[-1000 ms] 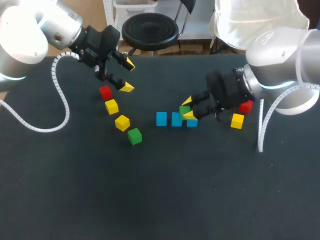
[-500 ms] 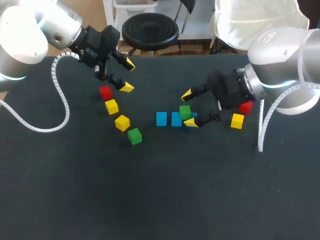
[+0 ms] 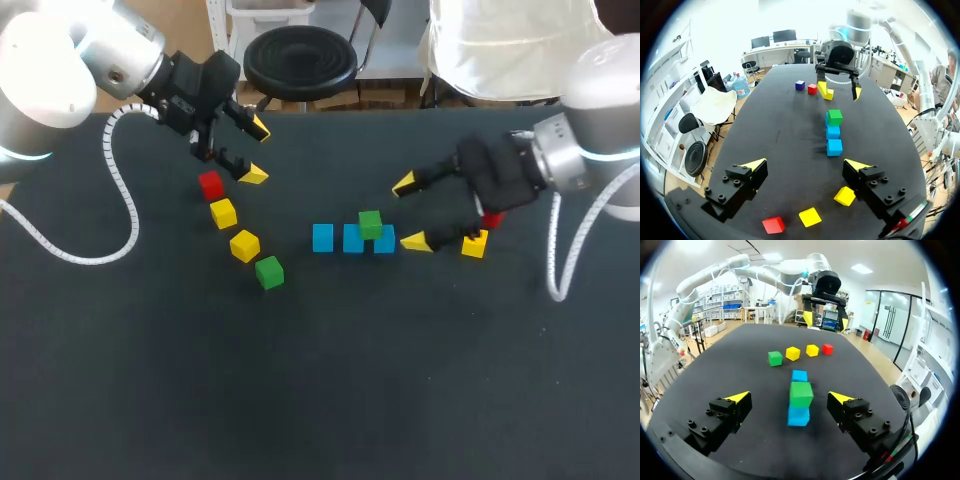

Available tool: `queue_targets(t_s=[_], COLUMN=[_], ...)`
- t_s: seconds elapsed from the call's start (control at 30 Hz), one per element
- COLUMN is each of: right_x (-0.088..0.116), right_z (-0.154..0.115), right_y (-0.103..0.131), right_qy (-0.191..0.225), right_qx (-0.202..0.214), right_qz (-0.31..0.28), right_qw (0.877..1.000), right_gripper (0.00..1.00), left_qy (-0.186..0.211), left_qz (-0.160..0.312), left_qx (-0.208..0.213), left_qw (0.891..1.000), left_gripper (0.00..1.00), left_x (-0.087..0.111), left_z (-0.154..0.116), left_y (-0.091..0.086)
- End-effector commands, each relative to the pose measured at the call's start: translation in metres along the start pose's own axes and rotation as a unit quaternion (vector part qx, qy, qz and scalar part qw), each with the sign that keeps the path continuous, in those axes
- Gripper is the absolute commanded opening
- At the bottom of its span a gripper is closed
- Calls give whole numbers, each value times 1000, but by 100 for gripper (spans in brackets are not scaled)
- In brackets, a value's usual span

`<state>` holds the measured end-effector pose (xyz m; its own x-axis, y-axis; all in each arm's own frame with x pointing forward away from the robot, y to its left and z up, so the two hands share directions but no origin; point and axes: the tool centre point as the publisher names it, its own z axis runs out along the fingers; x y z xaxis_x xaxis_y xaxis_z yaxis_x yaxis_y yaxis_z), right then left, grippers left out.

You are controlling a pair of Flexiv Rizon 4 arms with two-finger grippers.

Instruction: Place the blue cubes, place green cubes on the blue cubes, place the yellow cubes on the green cubes, then place the red cubes on the yellow cubes, and place purple cube on the red cubes.

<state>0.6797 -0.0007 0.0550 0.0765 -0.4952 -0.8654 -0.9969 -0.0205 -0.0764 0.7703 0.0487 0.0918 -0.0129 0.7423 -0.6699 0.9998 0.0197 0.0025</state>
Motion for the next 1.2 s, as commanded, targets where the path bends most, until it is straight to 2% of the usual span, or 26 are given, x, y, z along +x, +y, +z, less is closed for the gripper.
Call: queue_targets(t_s=[0.03,0.63,0.93,1.2], right_x=[-7,-14,-22,-23], right_z=[-24,-63,-73,-76], right_y=[11,41,58,69], right_qy=[9,14,28,24], right_qx=[0,-11,-16,-7], right_qz=[4,-6,6,14], right_qw=[1000,1000,999,1000], right_gripper=[100,100,100,100], left_qy=[-1,-1,-1,-1], left_qz=[1,1,1,1], left_qx=[0,0,0,0], left_qw=[1000,1000,1000,1000], left_gripper=[100,100,100,100], left_x=[1,1,1,1], left_z=[0,0,0,0], left_y=[1,1,1,1])
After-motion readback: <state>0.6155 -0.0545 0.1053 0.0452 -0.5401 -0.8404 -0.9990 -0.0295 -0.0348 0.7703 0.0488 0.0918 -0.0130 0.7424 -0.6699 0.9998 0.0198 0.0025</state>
